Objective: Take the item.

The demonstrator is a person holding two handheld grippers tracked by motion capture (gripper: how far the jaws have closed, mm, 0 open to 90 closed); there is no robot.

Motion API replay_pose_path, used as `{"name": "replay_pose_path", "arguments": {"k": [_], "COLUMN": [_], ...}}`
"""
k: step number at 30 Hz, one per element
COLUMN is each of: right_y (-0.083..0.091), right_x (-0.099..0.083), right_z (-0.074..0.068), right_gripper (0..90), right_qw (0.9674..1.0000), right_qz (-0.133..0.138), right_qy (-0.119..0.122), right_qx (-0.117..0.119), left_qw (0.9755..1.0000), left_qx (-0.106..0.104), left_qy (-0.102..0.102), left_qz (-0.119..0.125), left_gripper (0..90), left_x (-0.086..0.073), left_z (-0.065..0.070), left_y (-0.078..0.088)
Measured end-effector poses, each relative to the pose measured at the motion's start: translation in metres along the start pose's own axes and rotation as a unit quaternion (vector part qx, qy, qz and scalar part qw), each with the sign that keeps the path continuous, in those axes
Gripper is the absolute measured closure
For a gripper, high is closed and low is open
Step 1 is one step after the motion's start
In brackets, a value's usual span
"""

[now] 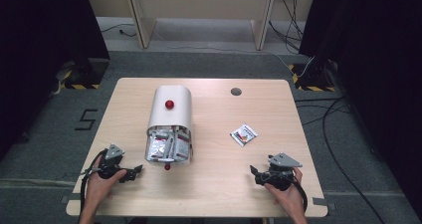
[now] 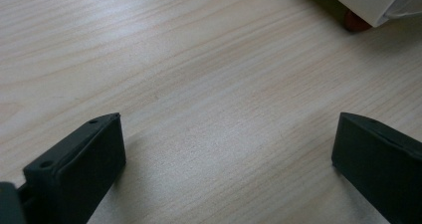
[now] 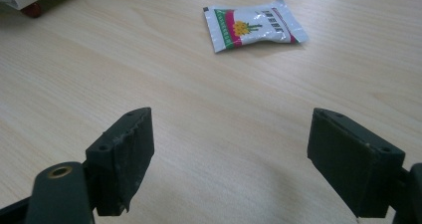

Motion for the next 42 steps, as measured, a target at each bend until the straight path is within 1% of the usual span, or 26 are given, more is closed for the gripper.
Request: {"name": "replay_pose_path", "arguments": {"k": [5, 10, 13, 16, 20, 26, 31, 34, 36, 39, 42], "right_y": [0.004, 0.009, 0.013, 0.015, 0.018, 0.024, 0.029, 0.032, 0.033, 0.033, 0.033], "right_x": [-0.009, -0.019, -0.021, -0.024, -0.028, -0.032, -0.036, -0.038, -0.041, -0.045, -0.048], "right_z": [0.003, 0.003, 0.002, 0.001, 0.0, -0.002, -0.004, -0.003, -0.003, -0.003, -0.004], "right_gripper": [19.6, 19.4, 18.9, 17.9, 17.5, 17.5, 17.7, 17.7, 17.6, 17.5, 17.3], "right_qw": [1.0, 0.9998, 0.9998, 0.9997, 0.9997, 0.9996, 0.9997, 0.9997, 0.9996, 0.9995, 0.9994], "right_qz": [-0.004, -0.012, -0.011, -0.018, -0.021, -0.021, -0.021, -0.022, -0.022, -0.025, -0.029], "right_qy": [-0.007, -0.013, -0.015, -0.014, -0.014, -0.016, -0.014, -0.011, -0.014, -0.013, -0.008], "right_qx": [-0.006, -0.005, -0.001, 0.002, -0.002, -0.004, -0.005, -0.011, -0.013, -0.016, -0.017], "left_qw": [1.0, 1.0, 1.0, 1.0, 1.0, 1.0, 1.0, 1.0, 1.0, 1.0, 1.0], "left_qx": [0.0, 0.0, 0.0, 0.0, 0.0, 0.0, 0.0, 0.0, 0.0, 0.0, 0.0], "left_qy": [0.0, 0.0, 0.0, 0.0, 0.0, 0.0, 0.0, 0.0, 0.0, 0.0, 0.0], "left_qz": [0.0, 0.0, 0.0, 0.0, 0.0, 0.0, 0.0, 0.0, 0.0, 0.0, 0.0], "left_gripper": [0.0, 0.0, 0.0, 0.0, 0.0, 0.0, 0.0, 0.0, 0.0, 0.0, 0.0], "left_x": [0.0, 0.0, 0.0, 0.0, 0.0, 0.0, 0.0, 0.0, 0.0, 0.0, 0.0], "left_z": [0.0, 0.0, 0.0, 0.0, 0.0, 0.0, 0.0, 0.0, 0.0, 0.0, 0.0], "left_y": [0.0, 0.0, 0.0, 0.0, 0.0, 0.0, 0.0, 0.0, 0.0, 0.0, 0.0]}}
Point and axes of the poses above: each handheld gripper's, and its own axes: y roughly backward along the jaws, x roughly out of its top, z roughly to its right, the point moved 10 cm from there along -y, roughly forward along the jaws, and after that the axes turned 7 degrees about x, right-handed, at the moved point
